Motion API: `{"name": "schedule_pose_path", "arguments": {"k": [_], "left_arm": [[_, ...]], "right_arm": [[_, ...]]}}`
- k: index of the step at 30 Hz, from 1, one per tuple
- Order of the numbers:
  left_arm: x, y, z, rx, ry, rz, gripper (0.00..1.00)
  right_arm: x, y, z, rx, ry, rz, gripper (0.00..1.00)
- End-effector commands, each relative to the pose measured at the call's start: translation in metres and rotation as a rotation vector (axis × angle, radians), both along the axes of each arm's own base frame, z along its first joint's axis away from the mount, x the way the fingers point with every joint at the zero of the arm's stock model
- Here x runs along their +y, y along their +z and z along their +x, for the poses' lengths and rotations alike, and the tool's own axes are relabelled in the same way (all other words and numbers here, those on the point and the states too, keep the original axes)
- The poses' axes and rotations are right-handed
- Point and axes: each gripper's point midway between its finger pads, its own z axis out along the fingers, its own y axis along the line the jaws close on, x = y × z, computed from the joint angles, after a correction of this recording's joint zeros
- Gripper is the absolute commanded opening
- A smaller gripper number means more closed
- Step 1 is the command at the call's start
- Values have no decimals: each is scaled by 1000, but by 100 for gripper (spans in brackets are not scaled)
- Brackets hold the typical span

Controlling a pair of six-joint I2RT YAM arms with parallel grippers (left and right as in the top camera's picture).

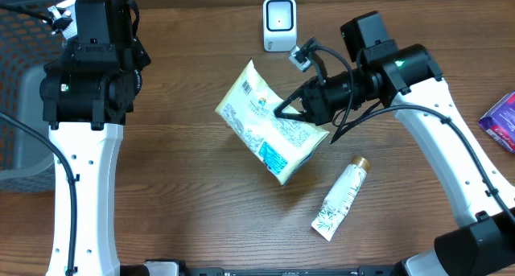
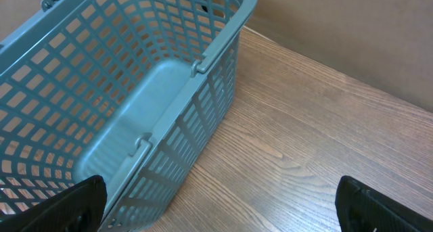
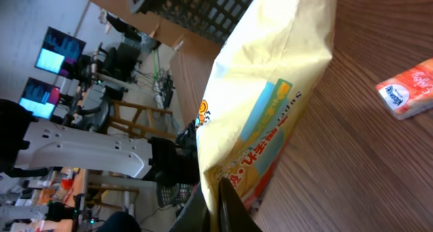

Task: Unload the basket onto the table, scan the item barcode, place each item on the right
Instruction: 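Lift the snack bag and carry it toward the scanner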

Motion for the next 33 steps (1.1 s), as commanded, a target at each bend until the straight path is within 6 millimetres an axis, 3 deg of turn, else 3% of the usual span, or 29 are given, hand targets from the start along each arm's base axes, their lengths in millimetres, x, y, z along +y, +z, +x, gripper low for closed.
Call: {"name": "schedule_pose_path", "arguments": {"k": [1, 7, 12, 17, 20, 24, 33], "left_arm": [[3, 3, 0, -10, 17, 5, 100], [3, 3, 0, -11, 17, 5, 100], [3, 3, 0, -10, 17, 5, 100], [3, 3, 0, -11, 17, 5, 100], [3, 3, 0, -10, 17, 5, 100], [3, 3, 0, -10, 17, 5, 100], [3, 3, 0, -10, 17, 5, 100]], "right_arm": [[-1, 30, -5, -36, 33, 105, 4], [0, 29, -3, 19, 43, 147, 4], [2, 8, 12, 88, 25, 127, 4], [1, -34, 41, 165, -8, 102, 4], [0, -49, 56, 163, -21, 108, 4], [-7, -51, 77, 161, -63, 135, 4], [-27, -70, 142, -125, -238, -16, 4]]}}
